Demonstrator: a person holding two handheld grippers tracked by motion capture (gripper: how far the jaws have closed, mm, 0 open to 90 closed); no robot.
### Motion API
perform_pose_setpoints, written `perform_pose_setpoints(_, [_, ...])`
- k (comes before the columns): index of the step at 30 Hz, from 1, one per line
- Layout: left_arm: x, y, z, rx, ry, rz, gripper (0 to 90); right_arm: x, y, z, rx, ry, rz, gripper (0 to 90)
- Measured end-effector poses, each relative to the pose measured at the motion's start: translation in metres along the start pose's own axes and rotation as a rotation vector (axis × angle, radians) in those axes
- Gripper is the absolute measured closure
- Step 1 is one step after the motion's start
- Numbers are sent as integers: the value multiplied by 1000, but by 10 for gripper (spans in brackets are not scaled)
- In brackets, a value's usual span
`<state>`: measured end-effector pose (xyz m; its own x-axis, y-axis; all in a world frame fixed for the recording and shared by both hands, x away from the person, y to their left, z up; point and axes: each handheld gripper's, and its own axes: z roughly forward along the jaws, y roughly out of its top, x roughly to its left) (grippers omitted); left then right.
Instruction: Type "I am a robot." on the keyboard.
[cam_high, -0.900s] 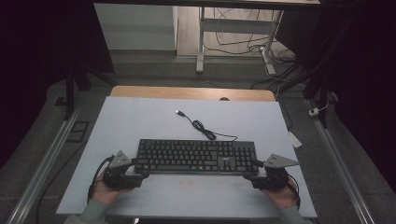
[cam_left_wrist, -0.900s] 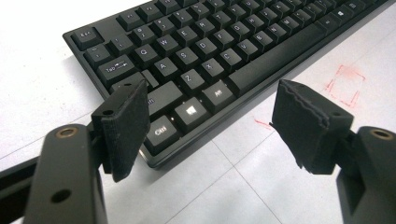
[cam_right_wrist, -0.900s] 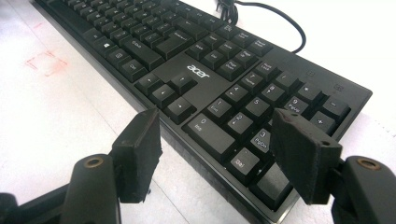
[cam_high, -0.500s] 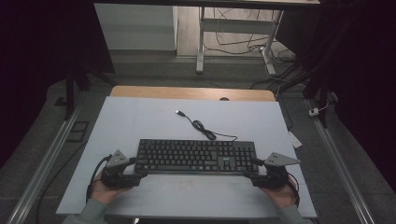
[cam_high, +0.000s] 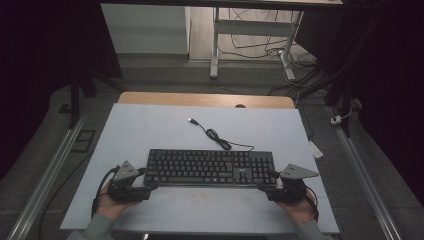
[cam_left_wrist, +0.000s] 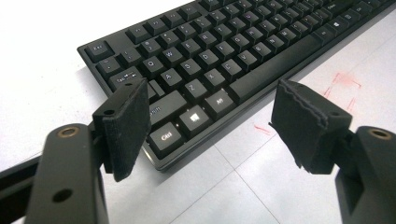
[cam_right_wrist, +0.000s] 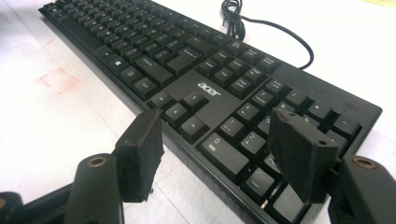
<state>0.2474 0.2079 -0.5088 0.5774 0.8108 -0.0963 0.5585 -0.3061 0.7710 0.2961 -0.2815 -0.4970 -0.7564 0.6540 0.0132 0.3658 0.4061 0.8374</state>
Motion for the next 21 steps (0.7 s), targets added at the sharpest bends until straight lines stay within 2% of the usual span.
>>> perform_pose_setpoints(8, [6,1,3,2,13,-22,312,2,6,8,0,23,6,375])
perform_pose_setpoints(13, [6,2,3,-3,12,-25,336,8,12,13,7,27,-10,400])
perform_pose_setpoints(21, [5,6,4,-14,2,-17,383,17,23,26,10,61,-27,492])
